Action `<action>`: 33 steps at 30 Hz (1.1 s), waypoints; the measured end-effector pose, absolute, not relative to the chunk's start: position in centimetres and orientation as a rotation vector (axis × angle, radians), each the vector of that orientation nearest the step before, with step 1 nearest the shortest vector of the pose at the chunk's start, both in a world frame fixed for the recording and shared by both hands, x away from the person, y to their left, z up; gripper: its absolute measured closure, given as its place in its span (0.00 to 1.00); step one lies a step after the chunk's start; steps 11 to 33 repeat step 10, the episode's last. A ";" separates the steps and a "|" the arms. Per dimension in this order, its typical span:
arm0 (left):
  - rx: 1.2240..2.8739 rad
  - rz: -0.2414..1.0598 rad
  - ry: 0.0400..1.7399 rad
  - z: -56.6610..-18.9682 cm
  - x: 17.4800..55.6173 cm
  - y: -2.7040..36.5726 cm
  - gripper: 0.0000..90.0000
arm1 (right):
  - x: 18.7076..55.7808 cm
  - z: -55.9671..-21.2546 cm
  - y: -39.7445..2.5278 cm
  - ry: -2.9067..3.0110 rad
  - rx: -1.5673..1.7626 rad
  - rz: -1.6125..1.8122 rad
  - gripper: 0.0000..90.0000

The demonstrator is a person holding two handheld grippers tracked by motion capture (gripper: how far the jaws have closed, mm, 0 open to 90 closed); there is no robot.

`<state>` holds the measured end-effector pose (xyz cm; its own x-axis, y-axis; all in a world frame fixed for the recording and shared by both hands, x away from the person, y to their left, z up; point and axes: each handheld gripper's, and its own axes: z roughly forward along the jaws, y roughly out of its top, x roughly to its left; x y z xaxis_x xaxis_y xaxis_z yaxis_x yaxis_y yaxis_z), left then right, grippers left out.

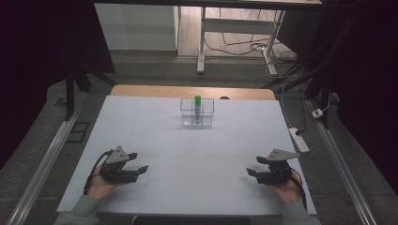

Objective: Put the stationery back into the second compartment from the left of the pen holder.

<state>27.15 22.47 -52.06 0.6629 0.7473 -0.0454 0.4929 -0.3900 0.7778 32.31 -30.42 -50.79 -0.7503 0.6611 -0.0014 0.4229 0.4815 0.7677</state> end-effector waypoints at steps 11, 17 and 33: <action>2.075 0.409 0.969 -52.3 27.2 22.7 0.33 | 32.3 -50.8 -30.4 2.434 0.899 1.144 0.35; 2.075 0.409 0.969 -52.3 27.2 22.7 0.33 | 32.3 -50.8 -30.4 2.434 0.899 1.144 0.35; 2.075 0.409 0.969 -52.3 27.2 22.7 0.33 | 32.3 -50.8 -30.4 2.434 0.899 1.144 0.35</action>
